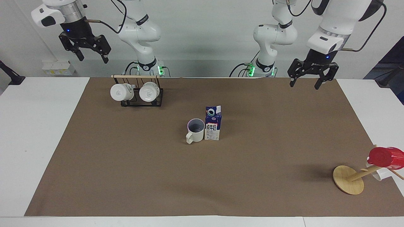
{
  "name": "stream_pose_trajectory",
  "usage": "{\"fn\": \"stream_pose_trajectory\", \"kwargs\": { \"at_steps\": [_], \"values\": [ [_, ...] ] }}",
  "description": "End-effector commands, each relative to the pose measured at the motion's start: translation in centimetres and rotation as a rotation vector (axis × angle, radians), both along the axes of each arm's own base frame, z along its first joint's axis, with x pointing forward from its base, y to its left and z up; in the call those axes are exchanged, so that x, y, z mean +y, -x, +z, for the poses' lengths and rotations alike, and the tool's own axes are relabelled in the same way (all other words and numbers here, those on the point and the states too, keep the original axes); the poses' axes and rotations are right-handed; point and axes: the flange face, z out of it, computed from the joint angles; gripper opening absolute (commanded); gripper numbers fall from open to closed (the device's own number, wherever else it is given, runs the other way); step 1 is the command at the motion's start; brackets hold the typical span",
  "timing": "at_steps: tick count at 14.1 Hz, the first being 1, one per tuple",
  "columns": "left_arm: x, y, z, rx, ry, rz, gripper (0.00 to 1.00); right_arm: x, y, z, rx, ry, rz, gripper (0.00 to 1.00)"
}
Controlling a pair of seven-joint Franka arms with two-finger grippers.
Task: Place cup and milk on table
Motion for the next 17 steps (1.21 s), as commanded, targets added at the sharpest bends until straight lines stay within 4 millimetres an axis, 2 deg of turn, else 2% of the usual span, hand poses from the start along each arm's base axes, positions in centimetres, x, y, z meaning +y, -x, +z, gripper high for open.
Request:
{"fn": "stream_pose_trajectory", "kwargs": {
  "at_steps": [1, 4, 9, 13, 16, 17],
  "values": [
    [0.6, -0.3, 1.1, 0.033, -0.02, -0.005, 1.0, -0.1, 0.8, -0.4, 0.006, -0.017, 0.027, 1.0],
    [1.1, -1.4, 1.6, 0.07, -0.021, 0.006, 1.0, 0.3, 0.6, -1.0, 0.011, -0.016, 0.029, 1.0],
    [1.3, -1.6, 1.5, 0.079, -0.025, 0.008, 1.0, 0.4, 0.6, -1.1, 0.004, -0.017, 0.026, 1.0],
    [2.8, -1.6, 1.9, 0.061, -0.052, 0.03, 1.0, 0.0, -0.8, -1.2, 0.015, -0.019, 0.02, 1.0],
    [3.0, -1.5, 1.8, 0.063, -0.049, 0.036, 1.0, 0.1, -0.8, -1.5, 0.018, -0.017, 0.02, 1.0],
    [4.0, -1.5, 1.8, 0.068, -0.049, 0.051, 1.0, 0.1, -0.7, -1.4, 0.018, -0.017, 0.021, 1.0]
  ]
}}
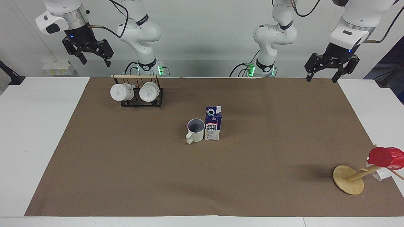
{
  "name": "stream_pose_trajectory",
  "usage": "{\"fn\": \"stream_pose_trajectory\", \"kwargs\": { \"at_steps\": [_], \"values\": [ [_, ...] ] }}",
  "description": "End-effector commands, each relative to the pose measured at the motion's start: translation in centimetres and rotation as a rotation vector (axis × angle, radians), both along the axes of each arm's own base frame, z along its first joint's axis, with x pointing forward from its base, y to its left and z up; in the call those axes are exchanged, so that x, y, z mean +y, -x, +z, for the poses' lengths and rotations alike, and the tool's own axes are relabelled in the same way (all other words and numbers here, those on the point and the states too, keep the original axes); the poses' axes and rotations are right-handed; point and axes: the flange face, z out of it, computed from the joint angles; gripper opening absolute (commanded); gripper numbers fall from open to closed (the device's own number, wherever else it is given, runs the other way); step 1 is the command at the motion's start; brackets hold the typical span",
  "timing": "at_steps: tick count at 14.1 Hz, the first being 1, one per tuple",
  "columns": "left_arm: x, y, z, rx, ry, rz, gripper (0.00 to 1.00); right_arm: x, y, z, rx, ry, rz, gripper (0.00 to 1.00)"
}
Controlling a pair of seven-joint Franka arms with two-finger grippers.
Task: Place cup and milk on table
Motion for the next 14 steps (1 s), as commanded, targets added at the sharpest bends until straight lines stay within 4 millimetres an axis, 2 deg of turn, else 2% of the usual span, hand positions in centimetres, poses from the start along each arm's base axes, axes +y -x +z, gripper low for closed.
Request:
{"fn": "stream_pose_trajectory", "kwargs": {
  "at_steps": [1, 14],
  "values": [
    [1.62, 0.04, 0.39, 0.009, -0.021, 0.004, 1.0, 0.02, -0.09, 0.07, -0.01, -0.017, 0.019, 1.0],
    [1.96, 1.0, -0.3, 0.033, -0.023, -0.024, 1.0, 0.08, 0.01, 0.31, -0.016, -0.016, 0.022, 1.0]
  ]
}}
